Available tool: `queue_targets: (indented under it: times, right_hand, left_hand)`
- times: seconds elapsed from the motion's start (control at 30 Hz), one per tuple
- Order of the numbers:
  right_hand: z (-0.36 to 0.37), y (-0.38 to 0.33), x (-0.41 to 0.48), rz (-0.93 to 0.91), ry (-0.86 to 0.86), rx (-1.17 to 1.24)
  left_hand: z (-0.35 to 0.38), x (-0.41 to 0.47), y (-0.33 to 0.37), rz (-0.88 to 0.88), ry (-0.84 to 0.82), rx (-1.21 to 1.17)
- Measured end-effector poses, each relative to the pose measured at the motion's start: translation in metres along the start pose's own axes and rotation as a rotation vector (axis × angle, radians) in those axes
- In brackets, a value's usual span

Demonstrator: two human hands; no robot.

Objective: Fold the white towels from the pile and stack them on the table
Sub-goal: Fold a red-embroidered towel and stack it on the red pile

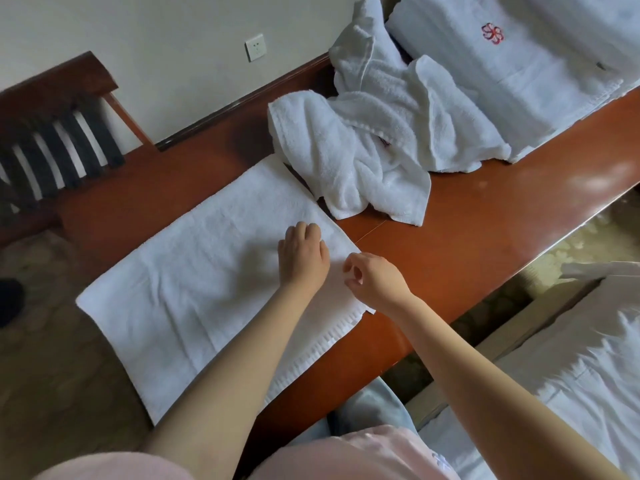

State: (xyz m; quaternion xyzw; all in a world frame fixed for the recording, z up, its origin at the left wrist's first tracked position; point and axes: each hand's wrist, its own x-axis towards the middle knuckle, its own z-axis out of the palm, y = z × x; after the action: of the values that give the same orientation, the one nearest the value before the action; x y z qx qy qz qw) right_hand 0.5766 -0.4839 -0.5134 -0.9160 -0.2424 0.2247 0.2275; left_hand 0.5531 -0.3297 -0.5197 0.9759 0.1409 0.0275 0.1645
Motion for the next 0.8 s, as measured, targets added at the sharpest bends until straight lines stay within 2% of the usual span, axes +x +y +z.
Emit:
queue_targets:
  times: [0.13, 0.23, 0.37, 0.57, 0.8]
  right_hand:
    - [0.017, -0.002, -0.011, -0.001, -0.021, -0.082]
    - [0.022, -0.006, -0.013, 0.004, 0.016, -0.170]
    - [0.031, -0.030, -0.016, -0.125, 0.022, -0.161]
    - [0.069, -0.100, -0.025, -0.434, -0.191, -0.102]
    - [0.107, -0.139, -0.046, -0.628, -0.401, -0.181]
  left_hand:
    - [0.007, -0.053, -0.026, -0.162, -0.073, -0.070]
    - [0.003, -0.073, -0.032, -0.113, -0.071, -0.118]
    - [-0.015, -0.104, -0.046, -0.108, 0.031, -0.148]
    - [-0.041, -0.188, -0.089, -0.323, 0.146, -0.139]
    - [-0.054, -0.264, -0.124, -0.538, 0.174, -0.148]
